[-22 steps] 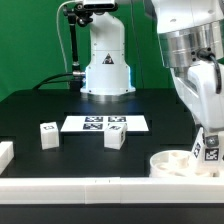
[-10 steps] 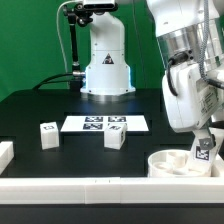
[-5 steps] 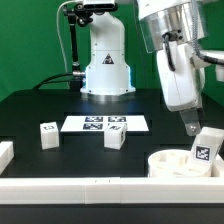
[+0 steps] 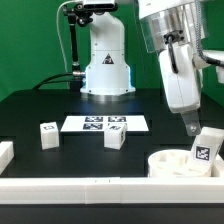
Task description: Assemble stool
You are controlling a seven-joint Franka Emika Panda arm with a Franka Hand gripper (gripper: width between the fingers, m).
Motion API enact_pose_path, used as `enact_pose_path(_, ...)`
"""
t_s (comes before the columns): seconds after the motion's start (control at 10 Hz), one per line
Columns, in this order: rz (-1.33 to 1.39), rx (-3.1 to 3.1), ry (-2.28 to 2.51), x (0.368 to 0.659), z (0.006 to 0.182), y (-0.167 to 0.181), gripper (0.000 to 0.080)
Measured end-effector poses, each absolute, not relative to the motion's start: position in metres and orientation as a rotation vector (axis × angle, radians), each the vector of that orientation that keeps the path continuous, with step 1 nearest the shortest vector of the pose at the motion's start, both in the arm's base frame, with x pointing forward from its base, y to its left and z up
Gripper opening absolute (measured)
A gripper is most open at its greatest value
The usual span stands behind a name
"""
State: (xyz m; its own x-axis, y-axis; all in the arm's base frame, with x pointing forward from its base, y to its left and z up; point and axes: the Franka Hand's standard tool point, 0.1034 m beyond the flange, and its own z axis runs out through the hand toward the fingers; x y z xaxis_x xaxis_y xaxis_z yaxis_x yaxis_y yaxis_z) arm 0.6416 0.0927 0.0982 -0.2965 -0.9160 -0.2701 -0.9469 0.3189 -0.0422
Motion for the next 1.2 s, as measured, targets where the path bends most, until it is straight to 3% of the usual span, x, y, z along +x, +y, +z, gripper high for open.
enact_pose_path(0.5,0.059,-2.131,1.953,0.629,0.101,0.05,0.0649)
enact_pose_path(1.2,0.006,-2.434,1.604,0.615,0.092,0.027,0.0649)
